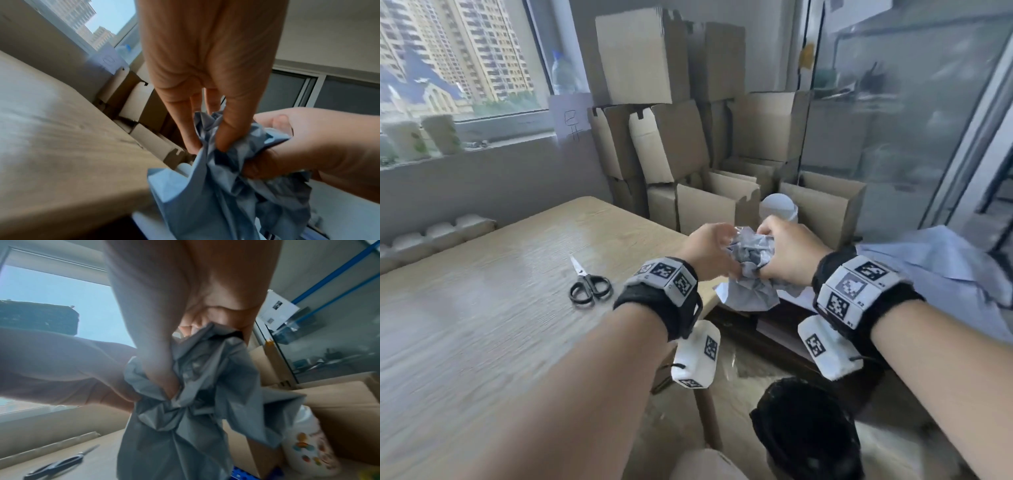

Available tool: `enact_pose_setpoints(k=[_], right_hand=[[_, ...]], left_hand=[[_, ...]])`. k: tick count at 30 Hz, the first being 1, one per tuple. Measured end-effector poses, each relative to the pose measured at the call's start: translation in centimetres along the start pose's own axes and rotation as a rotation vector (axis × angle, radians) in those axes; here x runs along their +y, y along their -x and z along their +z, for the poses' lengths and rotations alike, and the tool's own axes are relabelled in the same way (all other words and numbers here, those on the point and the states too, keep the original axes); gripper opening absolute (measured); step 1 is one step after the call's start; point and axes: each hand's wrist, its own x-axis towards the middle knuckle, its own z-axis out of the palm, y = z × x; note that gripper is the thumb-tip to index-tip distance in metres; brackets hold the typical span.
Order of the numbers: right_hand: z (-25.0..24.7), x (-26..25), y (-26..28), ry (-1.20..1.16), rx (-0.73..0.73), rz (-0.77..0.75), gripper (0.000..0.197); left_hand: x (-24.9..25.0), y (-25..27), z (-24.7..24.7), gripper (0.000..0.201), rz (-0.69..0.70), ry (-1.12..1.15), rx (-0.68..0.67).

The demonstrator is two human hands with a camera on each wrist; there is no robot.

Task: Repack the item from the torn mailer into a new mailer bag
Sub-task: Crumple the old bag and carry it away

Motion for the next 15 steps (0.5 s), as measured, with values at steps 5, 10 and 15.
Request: enact_pose_setpoints(k=[5,10,15], right_hand=[[0.8,5.0,0.5,0.006,-0.027,0.087,0.071],[2.4,9.1,0.6,-0.094,-0.092,0.155,0.094],[4.5,12.5,0.1,-0.466,0.099,0.286,0.052]], left_hand=[[-0.5,-2.8,5.7,0.026,-0.001,-0.008,0.023],[-1.9,-5.0,9.5,0.027,-0.035,0.054,0.044],[-2.9,-6.4,12.5,0.029,-0.090,0.106,0.067]])
